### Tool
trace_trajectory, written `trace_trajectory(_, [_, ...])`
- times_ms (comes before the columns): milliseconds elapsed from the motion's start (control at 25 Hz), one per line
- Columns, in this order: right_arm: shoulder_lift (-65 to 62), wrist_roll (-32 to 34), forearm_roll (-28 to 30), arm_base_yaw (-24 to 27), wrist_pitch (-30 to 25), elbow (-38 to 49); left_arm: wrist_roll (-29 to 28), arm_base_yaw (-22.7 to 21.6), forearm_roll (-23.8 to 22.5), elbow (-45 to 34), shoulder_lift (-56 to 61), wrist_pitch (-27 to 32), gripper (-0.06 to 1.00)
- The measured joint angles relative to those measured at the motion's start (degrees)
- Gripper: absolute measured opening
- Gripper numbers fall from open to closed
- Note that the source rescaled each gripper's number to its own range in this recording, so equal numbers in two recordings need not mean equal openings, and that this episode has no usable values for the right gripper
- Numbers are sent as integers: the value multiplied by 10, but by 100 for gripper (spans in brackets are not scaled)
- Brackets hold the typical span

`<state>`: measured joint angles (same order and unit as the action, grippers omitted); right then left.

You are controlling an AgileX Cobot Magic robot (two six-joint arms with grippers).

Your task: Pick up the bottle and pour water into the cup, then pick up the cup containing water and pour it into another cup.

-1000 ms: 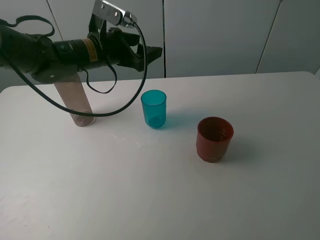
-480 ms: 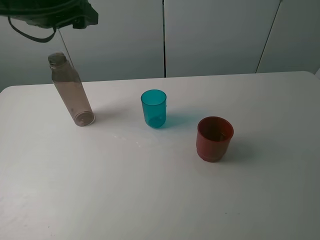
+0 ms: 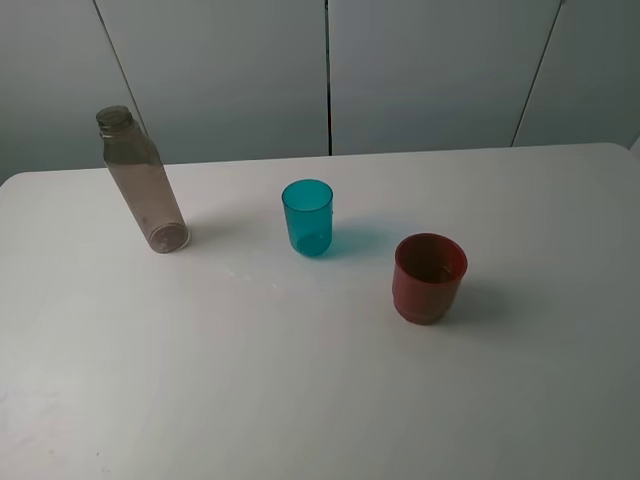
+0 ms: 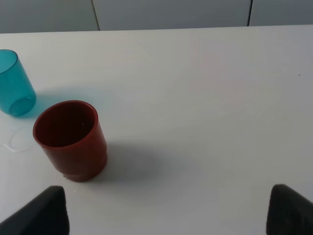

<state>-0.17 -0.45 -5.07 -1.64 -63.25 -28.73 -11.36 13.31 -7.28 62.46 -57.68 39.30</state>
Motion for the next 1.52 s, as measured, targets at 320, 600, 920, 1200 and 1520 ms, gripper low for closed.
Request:
trace_trajectory(320, [0,0,0,0,0,0,-24,-51,-27,-128,247,65,99])
trace_trajectory(600, [0,0,0,0,0,0,-30,-52,-34,-189,418,178,99])
trace_trajectory(920, [0,0,0,0,0,0,-30,-52,-25,-257,531,254,99])
trace_trajectory(1200, [0,0,0,0,0,0,3,-52,-14,-296,574,264,99])
trace_trajectory(1520, [0,0,0,0,0,0,28,-52,-9,-329,577,235,99])
